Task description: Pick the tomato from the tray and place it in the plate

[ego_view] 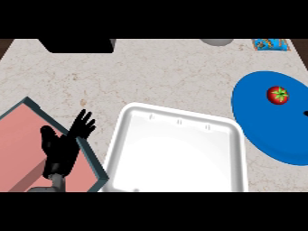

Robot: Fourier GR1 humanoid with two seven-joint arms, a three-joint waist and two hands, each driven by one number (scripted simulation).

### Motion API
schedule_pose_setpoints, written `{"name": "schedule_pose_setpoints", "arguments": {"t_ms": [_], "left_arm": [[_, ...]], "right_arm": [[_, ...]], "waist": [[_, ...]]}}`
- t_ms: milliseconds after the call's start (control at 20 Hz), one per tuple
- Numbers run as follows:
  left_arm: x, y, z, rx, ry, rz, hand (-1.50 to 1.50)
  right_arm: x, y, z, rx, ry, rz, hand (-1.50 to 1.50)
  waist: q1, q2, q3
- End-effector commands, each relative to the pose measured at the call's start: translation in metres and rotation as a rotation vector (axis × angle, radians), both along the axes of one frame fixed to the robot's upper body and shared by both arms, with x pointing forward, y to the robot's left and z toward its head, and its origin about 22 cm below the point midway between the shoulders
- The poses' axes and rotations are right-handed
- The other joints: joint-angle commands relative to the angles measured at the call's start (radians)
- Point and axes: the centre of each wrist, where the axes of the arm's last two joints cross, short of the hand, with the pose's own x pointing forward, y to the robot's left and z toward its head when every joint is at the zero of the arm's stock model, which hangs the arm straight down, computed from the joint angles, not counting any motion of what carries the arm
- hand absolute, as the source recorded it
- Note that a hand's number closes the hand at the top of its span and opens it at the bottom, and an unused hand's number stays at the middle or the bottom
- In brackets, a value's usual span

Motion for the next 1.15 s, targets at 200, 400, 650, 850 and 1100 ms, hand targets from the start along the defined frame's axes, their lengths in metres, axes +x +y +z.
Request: {"name": "schedule_pose_setpoints", "arguments": {"t_ms": [200, 400, 650, 850, 1100], "left_arm": [[0.001, -0.004, 0.006, -0.006, 0.022, 0.023, 0.0], [0.002, -0.006, -0.009, -0.015, 0.038, 0.005, 0.0], [-0.01, 0.003, 0.013, -0.01, 0.009, 0.035, 0.0], [-0.026, -0.004, 0.001, -0.026, 0.018, 0.009, 0.0], [-0.013, 0.01, 0.009, 0.002, 0.019, 0.012, 0.0]], "right_arm": [[-0.075, -0.051, -0.009, 0.049, 0.016, 0.178, -1.5], [-0.095, -0.058, -0.016, 0.018, 0.059, 0.232, -1.5], [-0.116, -0.051, -0.031, -0.061, 0.118, 0.237, -1.5], [-0.14, -0.055, -0.033, -0.086, 0.113, 0.236, -1.5], [-0.169, -0.067, -0.029, -0.097, 0.122, 0.216, -1.5]], "waist": [[-0.014, -0.002, -0.003], [-0.013, -0.003, -0.004], [-0.012, -0.005, -0.004], [-0.012, -0.005, -0.004], [-0.013, -0.004, -0.004]]}}
